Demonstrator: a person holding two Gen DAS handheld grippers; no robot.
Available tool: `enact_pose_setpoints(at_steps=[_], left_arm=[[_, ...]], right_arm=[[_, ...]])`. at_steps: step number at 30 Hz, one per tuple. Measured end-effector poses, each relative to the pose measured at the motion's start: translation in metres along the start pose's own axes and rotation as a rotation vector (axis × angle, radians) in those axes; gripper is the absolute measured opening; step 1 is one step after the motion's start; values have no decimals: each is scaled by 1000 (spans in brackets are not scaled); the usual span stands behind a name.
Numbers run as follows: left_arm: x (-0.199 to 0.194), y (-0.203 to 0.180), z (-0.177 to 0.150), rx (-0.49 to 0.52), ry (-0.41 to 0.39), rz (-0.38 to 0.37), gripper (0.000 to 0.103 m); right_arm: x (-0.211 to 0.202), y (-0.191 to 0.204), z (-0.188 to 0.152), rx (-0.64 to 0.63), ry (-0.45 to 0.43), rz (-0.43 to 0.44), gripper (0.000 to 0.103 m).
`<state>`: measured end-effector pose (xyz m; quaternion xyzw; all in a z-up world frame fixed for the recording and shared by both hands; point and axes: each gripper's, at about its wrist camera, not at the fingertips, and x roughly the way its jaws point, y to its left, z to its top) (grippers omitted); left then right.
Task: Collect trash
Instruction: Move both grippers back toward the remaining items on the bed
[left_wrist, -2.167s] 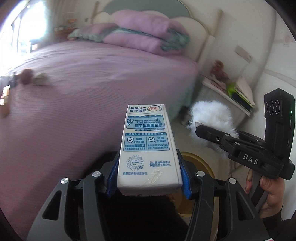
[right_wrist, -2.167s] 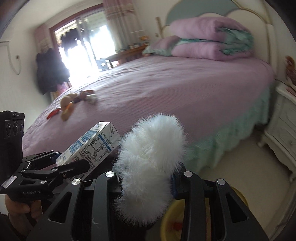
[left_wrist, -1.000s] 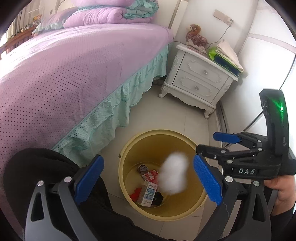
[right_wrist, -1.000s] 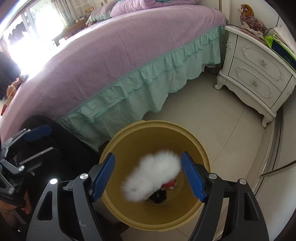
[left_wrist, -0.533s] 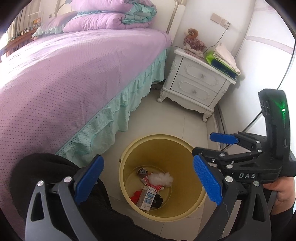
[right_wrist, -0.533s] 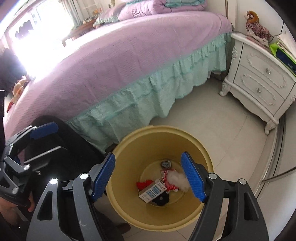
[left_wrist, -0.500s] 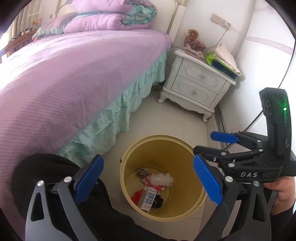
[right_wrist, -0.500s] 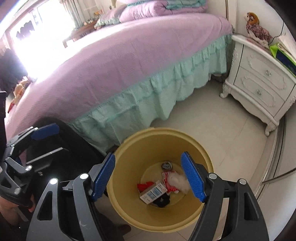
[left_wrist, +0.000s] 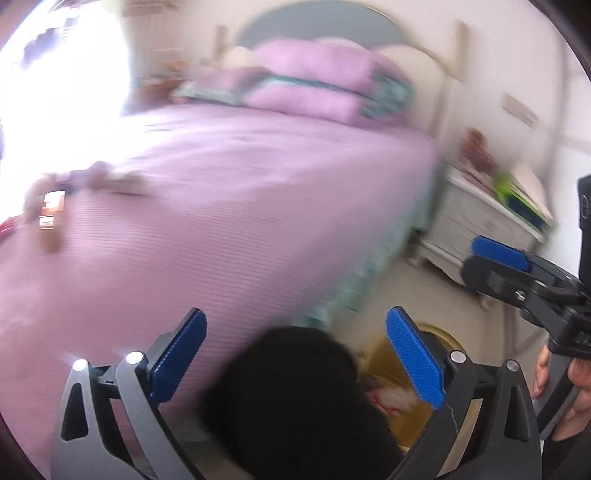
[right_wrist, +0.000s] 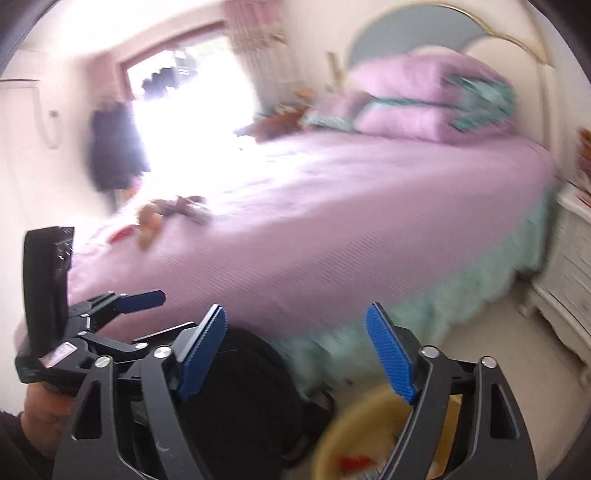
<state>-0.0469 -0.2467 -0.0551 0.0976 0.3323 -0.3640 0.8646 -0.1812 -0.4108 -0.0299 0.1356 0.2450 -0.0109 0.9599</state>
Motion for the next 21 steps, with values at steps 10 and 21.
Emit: enact_pose_setpoints(at_steps=[10,21], left_arm=[[-49,119,15,-197,-112,283,99],[-43,193,26,-335,-122,380,99]], right_arm=[[67,94,52,-177,-116,207,92],[158,133,79,-286,-91,191,95]])
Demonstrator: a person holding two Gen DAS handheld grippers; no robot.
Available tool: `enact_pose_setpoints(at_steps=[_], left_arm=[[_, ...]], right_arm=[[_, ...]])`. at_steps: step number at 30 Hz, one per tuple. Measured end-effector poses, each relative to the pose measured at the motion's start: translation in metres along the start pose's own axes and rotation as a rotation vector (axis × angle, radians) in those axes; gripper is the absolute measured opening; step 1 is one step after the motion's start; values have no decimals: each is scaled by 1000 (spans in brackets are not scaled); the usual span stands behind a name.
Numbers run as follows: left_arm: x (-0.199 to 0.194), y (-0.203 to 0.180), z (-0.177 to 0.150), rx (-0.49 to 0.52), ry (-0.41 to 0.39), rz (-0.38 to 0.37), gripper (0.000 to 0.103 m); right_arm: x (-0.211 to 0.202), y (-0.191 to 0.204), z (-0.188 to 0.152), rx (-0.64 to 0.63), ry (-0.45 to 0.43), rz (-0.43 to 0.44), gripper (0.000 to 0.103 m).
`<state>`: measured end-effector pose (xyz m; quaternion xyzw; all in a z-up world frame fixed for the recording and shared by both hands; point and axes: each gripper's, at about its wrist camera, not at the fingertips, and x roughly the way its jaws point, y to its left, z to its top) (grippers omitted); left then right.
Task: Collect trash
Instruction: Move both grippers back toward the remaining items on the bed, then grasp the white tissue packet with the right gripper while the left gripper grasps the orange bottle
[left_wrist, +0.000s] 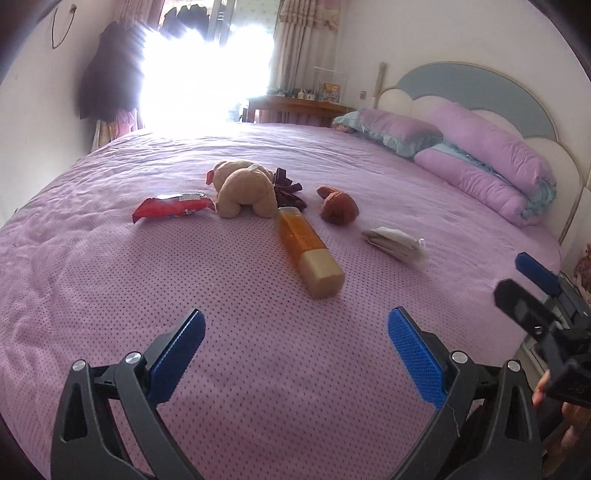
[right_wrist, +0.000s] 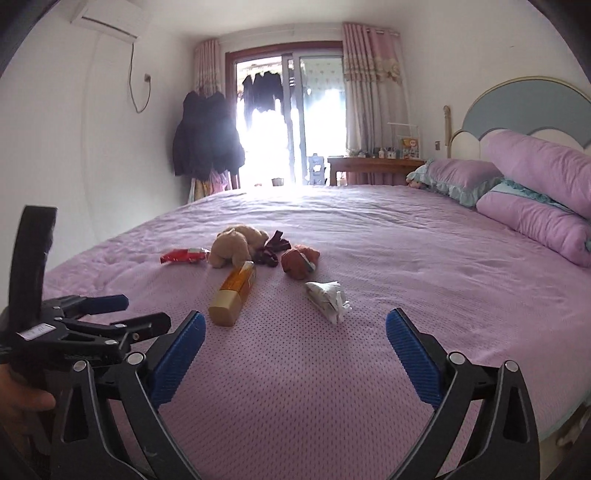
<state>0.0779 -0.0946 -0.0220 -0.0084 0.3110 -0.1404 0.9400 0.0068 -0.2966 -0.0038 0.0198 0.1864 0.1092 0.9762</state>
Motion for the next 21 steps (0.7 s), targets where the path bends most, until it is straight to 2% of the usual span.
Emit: enact_pose_setpoints(at_steps=[11,12,14,16,19,21], left_arm=[[46,-9,20,-8,35,-3,99],[50,-8,21,-13,38,3,99],[57,-6,24,-27,46,13,99],[61,-3,26,-39,52,14,99],[65,-1,28,-52,51,21,99],[69,-1,29,-50,61,23,99]], right_arm=[[86,-30,19,18,182,51,92],[95,-32,20,18,204,48,90],[111,-37,22,27,253,54,77],[129,-41,22,35,313,56,72],[147,-46,21,36,352,33,66],[157,-46,18,36,390,25,56]])
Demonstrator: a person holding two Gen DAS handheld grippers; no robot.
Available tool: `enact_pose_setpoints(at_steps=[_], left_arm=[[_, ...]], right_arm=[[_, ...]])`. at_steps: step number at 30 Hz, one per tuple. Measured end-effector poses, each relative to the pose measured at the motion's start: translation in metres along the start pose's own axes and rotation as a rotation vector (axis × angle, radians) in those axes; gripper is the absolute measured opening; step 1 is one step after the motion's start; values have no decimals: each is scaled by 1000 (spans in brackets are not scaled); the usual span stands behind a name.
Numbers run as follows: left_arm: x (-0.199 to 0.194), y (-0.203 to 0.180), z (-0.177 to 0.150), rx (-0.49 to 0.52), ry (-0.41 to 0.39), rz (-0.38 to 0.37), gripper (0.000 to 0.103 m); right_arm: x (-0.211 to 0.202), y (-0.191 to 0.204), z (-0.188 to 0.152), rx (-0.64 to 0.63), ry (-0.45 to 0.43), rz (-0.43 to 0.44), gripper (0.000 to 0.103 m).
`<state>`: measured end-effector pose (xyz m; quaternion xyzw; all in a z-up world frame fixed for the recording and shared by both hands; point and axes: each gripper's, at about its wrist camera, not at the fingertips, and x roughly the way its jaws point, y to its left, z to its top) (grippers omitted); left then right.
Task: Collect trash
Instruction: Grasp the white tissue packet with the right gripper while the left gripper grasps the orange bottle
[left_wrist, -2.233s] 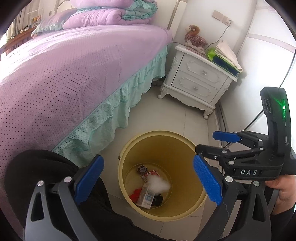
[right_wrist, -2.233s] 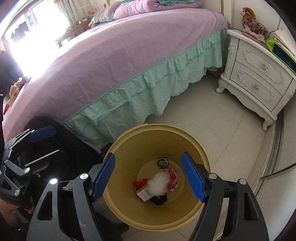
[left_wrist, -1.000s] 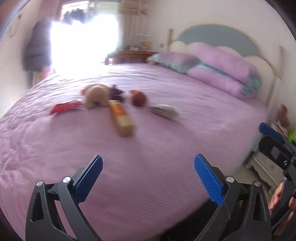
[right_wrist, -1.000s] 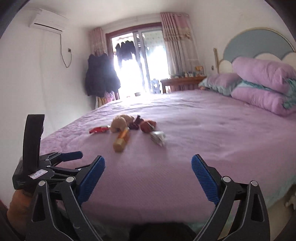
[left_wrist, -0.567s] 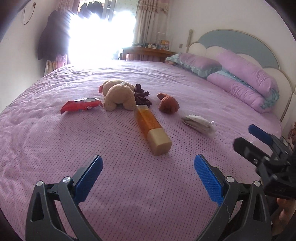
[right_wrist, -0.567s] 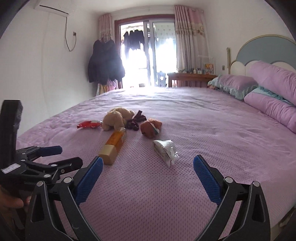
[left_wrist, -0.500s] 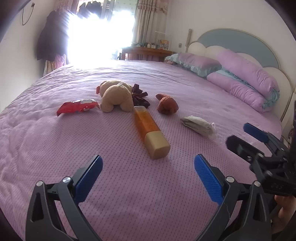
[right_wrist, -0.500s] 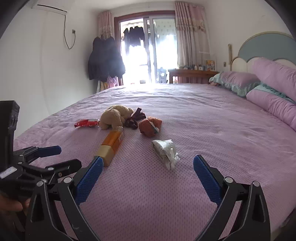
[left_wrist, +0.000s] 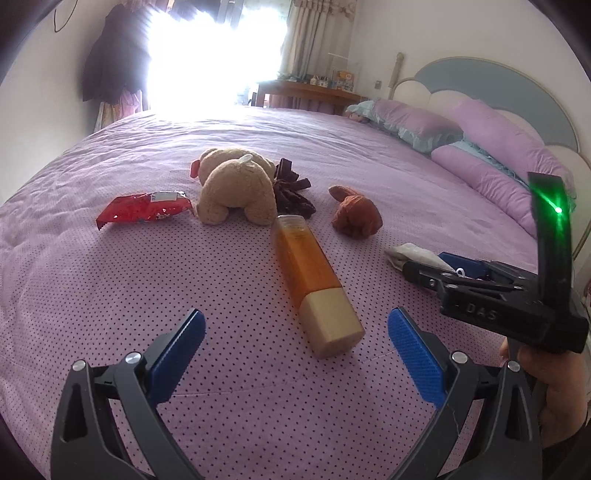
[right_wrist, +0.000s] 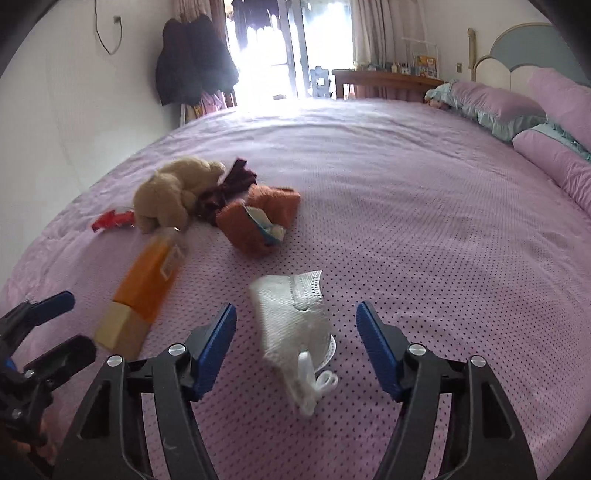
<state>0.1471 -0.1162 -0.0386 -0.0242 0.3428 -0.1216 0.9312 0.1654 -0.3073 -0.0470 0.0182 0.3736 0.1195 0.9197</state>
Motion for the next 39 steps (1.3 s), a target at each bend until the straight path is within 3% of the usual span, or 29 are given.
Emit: enact_pose_setpoints(at_steps=[1,2,4,8,14,17,21,22,24,28,32,39], left_arm=[[2,0,0,0,5,-1,99],[4,0,1,-1,9,-2,99],[8,-1,1,-6,15,-7,99],[17,-7,6,1,24,10,99],[38,-18,17,0,49,55,98],[49,-23,20,0,71,77,90],[62,-25,24,-5,101,112,59],[63,-25,25,-2,100,118,46],[64,-24,26,-1,101,119,37],[57,-18,23,-18,87,71,32],[43,-11,13,-37,71,-28,32],[9,-18,-13,-3,60,-137,32]], right_arm=[[4,-1,-1,2,14,13,35],[5,-1,-2,6,18,30,24],[-2,0,-6,4,-7,35,20],[-25,1,-10,-2,-72,52,20],[-41,1,-16,-2,-88,79,20],[-46,1,-17,-6,-94,89,20],[-48,0,-19,3,-89,96,20],[-48,-1,-20,7,-86,99,20],[-49,-1,-21,11,-85,98,20],[-56,0,-25,11,-89,101,20],[-69,5,-33,8,-111,93,20],[-101,9,-57,29,-143,90,20]])
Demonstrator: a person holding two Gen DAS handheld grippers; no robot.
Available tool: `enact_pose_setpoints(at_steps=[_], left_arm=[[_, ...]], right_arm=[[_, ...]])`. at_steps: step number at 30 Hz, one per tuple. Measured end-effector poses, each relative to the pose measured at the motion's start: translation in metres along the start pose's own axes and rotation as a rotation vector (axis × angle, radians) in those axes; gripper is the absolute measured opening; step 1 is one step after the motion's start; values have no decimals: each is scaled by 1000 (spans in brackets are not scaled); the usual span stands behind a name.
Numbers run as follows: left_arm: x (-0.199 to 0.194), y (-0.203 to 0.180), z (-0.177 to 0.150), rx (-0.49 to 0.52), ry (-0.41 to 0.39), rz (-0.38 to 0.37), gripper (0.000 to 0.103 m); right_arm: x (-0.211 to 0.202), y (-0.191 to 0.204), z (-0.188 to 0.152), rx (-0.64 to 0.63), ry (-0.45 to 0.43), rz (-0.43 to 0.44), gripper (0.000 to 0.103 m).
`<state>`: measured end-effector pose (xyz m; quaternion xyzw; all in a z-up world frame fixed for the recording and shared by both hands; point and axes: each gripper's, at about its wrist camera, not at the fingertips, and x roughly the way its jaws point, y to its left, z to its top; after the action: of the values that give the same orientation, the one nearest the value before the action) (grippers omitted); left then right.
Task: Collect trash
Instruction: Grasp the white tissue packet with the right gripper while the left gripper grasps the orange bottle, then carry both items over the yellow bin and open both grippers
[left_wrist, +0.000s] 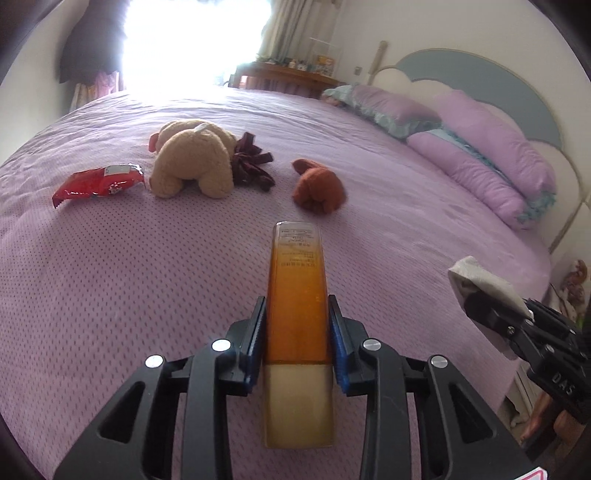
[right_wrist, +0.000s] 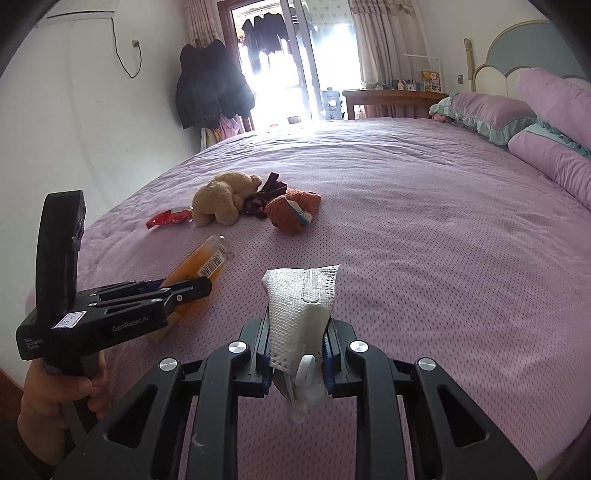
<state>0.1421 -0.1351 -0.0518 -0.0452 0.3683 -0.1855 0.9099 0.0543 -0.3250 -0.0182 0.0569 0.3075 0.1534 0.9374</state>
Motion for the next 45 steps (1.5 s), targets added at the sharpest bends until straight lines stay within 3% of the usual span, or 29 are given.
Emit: enact_pose_setpoints(at_steps=[11,19,24,29,34,36,38,39,45], left_arm=[[-46,-77,-36,148,9,-234,32],[-43,-156,-89,295,128,-419,32],[-38,-203,-134,395,217,-525,32],[-29,-239,-178,473,322,-598,32],[-23,-260,-209,544,385,-613,32],[-19,-266,-217,560,412,-613,32],[-14,-270,-226,577,436,-606,32],[-12,-273,-229,586,445,-602,32],[1,-286,-251,625,507,-594,32]], right_arm=[[-90,-17,-55,91,-68,-84,20],[-177,-48,-127,237,-80,-270,20],[-213,-73,-189,361,2,-400,20],[-215,-98,-256,507,148,-489,20],[-198,-119,-310,612,290,-495,21],[-191,-127,-325,642,346,-483,28],[-188,-134,-335,667,372,-503,61],[-190,-136,-339,684,366,-525,66],[-209,-139,-340,726,305,-537,66]])
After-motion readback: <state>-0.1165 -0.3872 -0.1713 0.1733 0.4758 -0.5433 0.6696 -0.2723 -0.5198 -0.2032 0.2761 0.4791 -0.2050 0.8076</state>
